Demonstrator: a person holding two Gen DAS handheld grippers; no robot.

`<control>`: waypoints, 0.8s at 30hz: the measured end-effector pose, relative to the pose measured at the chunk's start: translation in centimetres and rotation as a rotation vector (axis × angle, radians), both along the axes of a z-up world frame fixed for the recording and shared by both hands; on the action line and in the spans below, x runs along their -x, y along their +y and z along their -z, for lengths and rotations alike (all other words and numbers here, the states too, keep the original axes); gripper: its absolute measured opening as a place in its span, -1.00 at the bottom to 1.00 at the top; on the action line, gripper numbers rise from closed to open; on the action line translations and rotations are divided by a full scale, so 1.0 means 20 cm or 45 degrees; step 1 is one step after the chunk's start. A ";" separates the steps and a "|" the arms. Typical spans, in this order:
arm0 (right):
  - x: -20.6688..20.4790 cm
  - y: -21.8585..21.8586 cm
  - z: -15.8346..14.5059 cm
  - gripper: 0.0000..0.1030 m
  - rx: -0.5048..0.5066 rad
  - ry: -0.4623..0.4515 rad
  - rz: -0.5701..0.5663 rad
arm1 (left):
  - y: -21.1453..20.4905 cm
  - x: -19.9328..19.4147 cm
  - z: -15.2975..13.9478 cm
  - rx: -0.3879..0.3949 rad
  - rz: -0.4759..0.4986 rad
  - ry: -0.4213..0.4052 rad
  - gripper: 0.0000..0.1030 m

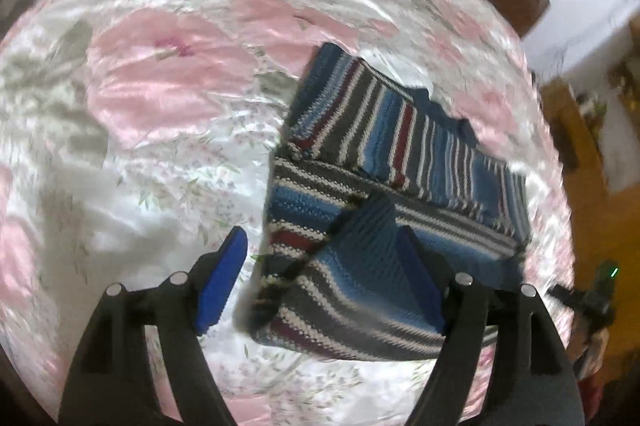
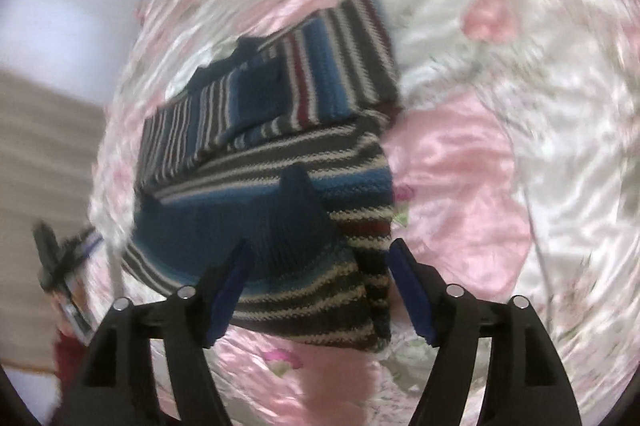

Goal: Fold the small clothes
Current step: 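Fold the hem up toward the collar with both grippers and release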

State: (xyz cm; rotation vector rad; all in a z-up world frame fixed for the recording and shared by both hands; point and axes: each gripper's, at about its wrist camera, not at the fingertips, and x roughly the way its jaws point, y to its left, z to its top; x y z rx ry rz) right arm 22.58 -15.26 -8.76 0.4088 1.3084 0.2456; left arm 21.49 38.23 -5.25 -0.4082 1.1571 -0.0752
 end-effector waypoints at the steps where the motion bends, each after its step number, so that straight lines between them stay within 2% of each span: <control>1: -0.02 0.04 0.00 0.51 0.031 -0.013 -0.037 | -0.03 -0.02 0.02 -0.016 0.036 0.009 0.49; 8: -0.20 0.27 0.10 0.63 0.124 -0.004 -0.235 | -0.25 -0.19 0.22 -0.091 0.240 0.080 0.51; 13: -0.30 0.33 0.22 0.67 0.192 0.025 -0.328 | -0.40 -0.27 0.33 -0.133 0.399 0.113 0.51; 16: -0.33 0.36 0.29 0.67 0.219 0.061 -0.371 | -0.45 -0.29 0.40 -0.149 0.455 0.139 0.51; 18: -0.32 0.38 0.34 0.66 0.224 0.083 -0.414 | -0.47 -0.29 0.42 -0.153 0.473 0.139 0.40; 19: -0.32 0.39 0.35 0.48 0.223 0.083 -0.434 | -0.48 -0.29 0.42 -0.173 0.481 0.139 0.23; 20: -0.31 0.41 0.35 0.18 0.217 0.083 -0.460 | -0.49 -0.29 0.42 -0.200 0.483 0.138 0.07; 21: -0.28 0.42 0.36 0.02 0.231 0.080 -0.491 | -0.49 -0.28 0.43 -0.226 0.489 0.134 -0.05; 23: -0.25 0.44 0.34 -0.60 0.281 0.048 -0.525 | -0.49 -0.27 0.42 -0.212 0.502 0.129 -0.58; 24: -0.23 0.45 0.33 -0.73 0.278 0.033 -0.542 | -0.48 -0.25 0.41 -0.198 0.503 0.122 -0.69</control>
